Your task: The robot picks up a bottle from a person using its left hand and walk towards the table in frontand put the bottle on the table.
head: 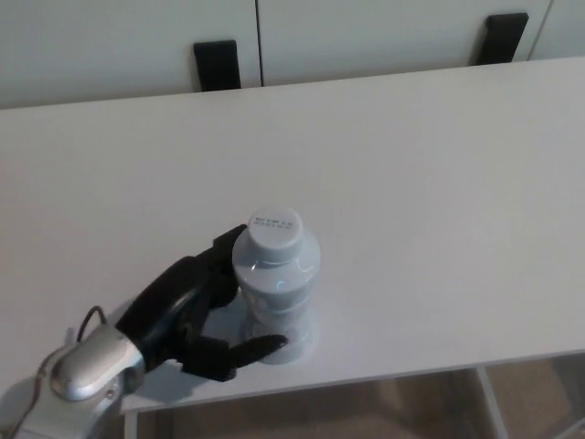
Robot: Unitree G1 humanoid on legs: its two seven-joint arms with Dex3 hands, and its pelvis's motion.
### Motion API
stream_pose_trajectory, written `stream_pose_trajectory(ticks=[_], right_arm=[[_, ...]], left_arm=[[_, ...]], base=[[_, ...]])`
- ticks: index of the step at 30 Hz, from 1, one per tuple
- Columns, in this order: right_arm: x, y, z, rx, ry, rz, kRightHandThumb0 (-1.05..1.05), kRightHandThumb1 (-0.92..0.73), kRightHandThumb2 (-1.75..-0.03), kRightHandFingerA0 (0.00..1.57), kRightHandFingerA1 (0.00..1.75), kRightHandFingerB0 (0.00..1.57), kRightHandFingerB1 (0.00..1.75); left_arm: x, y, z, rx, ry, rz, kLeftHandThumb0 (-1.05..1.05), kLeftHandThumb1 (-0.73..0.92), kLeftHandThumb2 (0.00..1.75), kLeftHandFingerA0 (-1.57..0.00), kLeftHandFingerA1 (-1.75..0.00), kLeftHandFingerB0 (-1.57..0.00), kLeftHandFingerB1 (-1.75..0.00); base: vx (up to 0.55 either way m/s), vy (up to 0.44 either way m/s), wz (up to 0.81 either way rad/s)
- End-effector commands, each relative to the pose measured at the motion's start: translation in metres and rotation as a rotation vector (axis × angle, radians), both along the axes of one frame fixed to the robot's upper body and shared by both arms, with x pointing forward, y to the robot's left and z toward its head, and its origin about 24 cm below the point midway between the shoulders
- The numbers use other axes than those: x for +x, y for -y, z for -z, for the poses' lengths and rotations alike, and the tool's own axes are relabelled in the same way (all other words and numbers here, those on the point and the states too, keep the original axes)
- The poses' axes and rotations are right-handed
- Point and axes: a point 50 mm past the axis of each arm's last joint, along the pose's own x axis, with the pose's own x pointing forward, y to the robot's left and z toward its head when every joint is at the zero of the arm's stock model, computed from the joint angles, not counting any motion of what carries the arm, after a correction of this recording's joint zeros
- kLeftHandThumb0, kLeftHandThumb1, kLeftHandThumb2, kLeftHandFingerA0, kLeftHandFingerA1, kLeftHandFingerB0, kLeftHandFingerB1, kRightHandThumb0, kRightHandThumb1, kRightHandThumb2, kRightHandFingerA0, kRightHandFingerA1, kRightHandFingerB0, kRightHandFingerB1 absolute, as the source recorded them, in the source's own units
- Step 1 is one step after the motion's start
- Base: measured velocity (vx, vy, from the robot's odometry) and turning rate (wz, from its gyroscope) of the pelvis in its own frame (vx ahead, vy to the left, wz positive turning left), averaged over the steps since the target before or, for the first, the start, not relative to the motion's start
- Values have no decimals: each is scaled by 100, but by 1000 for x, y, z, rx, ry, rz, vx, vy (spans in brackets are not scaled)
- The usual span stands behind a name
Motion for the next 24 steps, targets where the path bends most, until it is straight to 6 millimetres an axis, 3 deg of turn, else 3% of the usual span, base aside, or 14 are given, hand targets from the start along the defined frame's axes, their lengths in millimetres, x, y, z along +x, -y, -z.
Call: stream_pose_trajectory(ticks=[1, 2, 3, 13, 16, 17, 18, 24], right_arm=[[3, 13, -7, -24, -13, 3, -32, -72, -61, 58, 44, 45, 37], [4, 13, -7, -25, -12, 3, -32, -72, -61, 58, 44, 45, 37], [5, 13, -8, -25, -14, -18, -33, -72, -61, 60, 45, 47, 38], [8, 14, -9, -47, -33, -70, -34, -76, -62, 58, 44, 44, 37], [7, 14, -9, -51, -34, -70, -34, -76, -62, 57, 44, 45, 37], [10, 13, -8, -48, -34, -64, -37, -75, -63, 58, 44, 44, 37], [10, 11, -8, -55, -34, -71, -36, -76, -63, 60, 45, 45, 37], [10, 11, -7, -56, -34, -72, -36, -76, -63, 60, 45, 45, 37]], left_arm=[[-9, -24, -4, -12, -56, 22, -74, 41, 76, 0, 0, 0, 0], [-10, -26, -5, -10, -54, 22, -74, 41, 76, 0, 0, 0, 0], [-14, -36, -8, -1, -47, 16, -72, 46, 55, 0, 0, 0, 0], [-45, -68, -21, 18, 11, -29, -73, 45, 55, 0, 0, 0, 0], [-52, -70, -21, -10, 9, -28, -70, 44, 55, 0, 0, 0, 0], [-88, -64, -22, -66, -22, 1, -70, 42, 79, 0, -2, 0, -9], [-102, -60, -21, -120, -39, 33, -63, 37, 78, 0, -14, 0, -18], [-106, -60, -22, -131, -43, 39, -63, 37, 78, 0, -14, 0, -18]], base=[[0, 0, 0], [0, 0, 0], [0, 0, 0], [0, 0, 0], [0, 0, 0], [0, 0, 0], [0, 0, 0], [0, 0, 1]])
